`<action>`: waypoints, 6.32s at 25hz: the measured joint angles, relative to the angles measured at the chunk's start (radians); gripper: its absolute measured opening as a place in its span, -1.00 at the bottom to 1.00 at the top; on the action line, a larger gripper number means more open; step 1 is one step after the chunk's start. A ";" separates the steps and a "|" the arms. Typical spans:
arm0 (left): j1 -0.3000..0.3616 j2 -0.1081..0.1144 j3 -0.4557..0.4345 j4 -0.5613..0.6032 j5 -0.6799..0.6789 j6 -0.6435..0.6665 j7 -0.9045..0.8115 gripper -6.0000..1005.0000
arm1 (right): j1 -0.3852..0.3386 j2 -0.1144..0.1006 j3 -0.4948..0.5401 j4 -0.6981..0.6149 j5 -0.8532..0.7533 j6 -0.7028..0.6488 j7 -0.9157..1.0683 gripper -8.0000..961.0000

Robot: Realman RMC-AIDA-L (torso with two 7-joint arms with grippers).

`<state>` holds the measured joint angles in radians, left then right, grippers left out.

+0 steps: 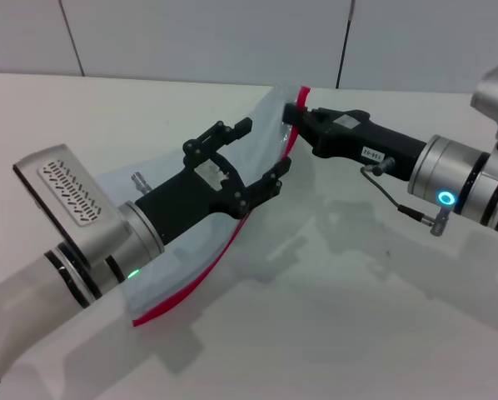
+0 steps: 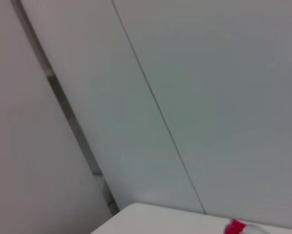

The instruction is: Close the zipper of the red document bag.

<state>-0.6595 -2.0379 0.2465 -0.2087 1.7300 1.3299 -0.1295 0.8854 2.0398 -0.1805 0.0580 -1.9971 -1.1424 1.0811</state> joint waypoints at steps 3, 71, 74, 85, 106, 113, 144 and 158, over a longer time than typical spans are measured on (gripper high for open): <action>0.001 -0.001 0.000 -0.006 0.000 0.000 0.007 0.50 | -0.002 -0.001 0.009 0.000 -0.002 -0.003 0.000 -0.95; 0.027 -0.005 -0.071 -0.100 -0.004 -0.040 0.367 -0.53 | 0.012 -0.001 0.012 0.014 -0.008 -0.023 0.000 -0.91; 0.026 -0.005 -0.071 -0.100 -0.004 -0.040 0.367 -0.55 | 0.012 -0.001 0.012 0.014 -0.009 -0.023 0.000 -0.91; 0.028 -0.004 -0.076 -0.100 -0.007 -0.040 0.367 -0.71 | 0.012 -0.001 0.008 0.014 -0.010 -0.023 0.000 -0.90; 0.036 -0.001 -0.072 -0.096 -0.005 -0.041 0.367 -0.83 | -0.088 -0.010 0.055 -0.080 0.094 -0.029 0.005 -0.89; 0.043 -0.001 -0.075 -0.093 -0.005 -0.043 0.367 -0.83 | -0.191 -0.013 0.056 -0.164 0.220 -0.044 0.040 -0.89; 0.059 0.004 -0.126 -0.089 -0.015 -0.038 0.279 -0.14 | -0.362 -0.008 0.194 -0.210 0.312 -0.260 -0.177 -0.42; 0.133 0.008 -0.213 0.025 -0.117 0.115 0.024 0.54 | -0.421 -0.001 0.275 0.060 0.327 -0.486 -0.920 0.39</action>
<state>-0.5266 -2.0297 0.0334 -0.1838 1.6135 1.4445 -0.1059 0.4639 2.0384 0.0946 0.1178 -1.6700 -1.6287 0.1608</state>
